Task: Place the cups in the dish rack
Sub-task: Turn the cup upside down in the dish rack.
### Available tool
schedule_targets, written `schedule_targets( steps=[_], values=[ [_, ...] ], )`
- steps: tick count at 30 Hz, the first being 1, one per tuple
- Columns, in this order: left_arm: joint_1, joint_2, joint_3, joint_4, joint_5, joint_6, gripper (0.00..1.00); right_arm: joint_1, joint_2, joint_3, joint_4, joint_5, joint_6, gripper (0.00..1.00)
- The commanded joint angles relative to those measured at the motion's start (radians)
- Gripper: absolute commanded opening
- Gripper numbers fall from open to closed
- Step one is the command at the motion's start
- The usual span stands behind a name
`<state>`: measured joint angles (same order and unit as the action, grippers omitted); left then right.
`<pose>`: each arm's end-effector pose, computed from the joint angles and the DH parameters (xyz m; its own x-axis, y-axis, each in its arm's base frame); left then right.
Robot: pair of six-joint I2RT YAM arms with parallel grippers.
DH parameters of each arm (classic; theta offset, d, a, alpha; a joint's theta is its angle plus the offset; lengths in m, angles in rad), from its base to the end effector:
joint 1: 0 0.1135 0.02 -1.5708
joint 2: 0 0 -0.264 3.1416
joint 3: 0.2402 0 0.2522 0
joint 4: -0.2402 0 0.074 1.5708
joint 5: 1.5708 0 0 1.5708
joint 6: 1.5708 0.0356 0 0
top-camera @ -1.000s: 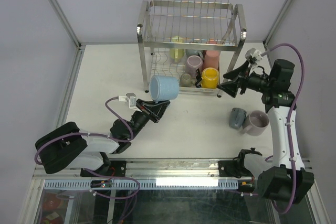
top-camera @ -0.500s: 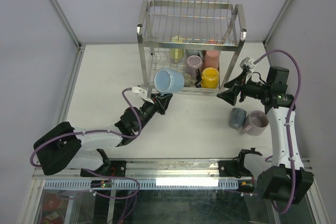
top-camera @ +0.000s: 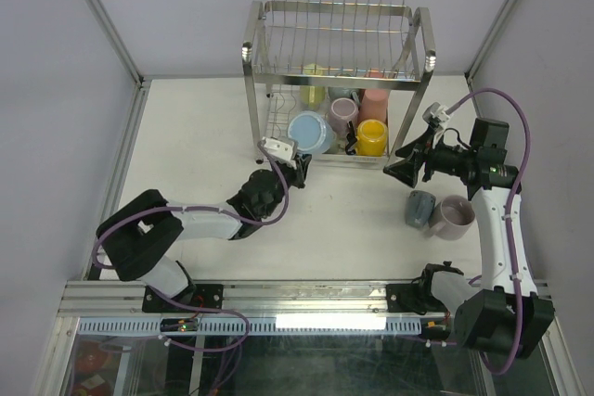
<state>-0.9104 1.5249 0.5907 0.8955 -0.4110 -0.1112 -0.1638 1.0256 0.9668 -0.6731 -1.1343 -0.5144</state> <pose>0.2004 -0.2348 0.2118 -0.0767 -0.0670 -0.9948 0.4735 0.8756 -0.0955 0.2000 -0.0004 0.3252 -0.2807 -0.1644 -0.9456 -0.8434 0.5125 0.1612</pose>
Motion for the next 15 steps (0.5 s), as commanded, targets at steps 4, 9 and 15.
schedule_targets(
  steps=[4, 9, 15],
  values=[
    [0.075, 0.061, 0.159, 0.109, -0.015, 0.034, 0.00, -0.005, -0.002, 0.008, 0.004, 0.001, -0.022, 0.70],
    [0.106, 0.109, 0.214, 0.065, -0.006, 0.050, 0.00, -0.006, -0.002, 0.007, 0.003, 0.004, -0.024, 0.70],
    [0.122, 0.165, 0.280, 0.022, -0.004, 0.088, 0.00, -0.006, -0.004, 0.008, 0.004, 0.007, -0.026, 0.70]
  ],
)
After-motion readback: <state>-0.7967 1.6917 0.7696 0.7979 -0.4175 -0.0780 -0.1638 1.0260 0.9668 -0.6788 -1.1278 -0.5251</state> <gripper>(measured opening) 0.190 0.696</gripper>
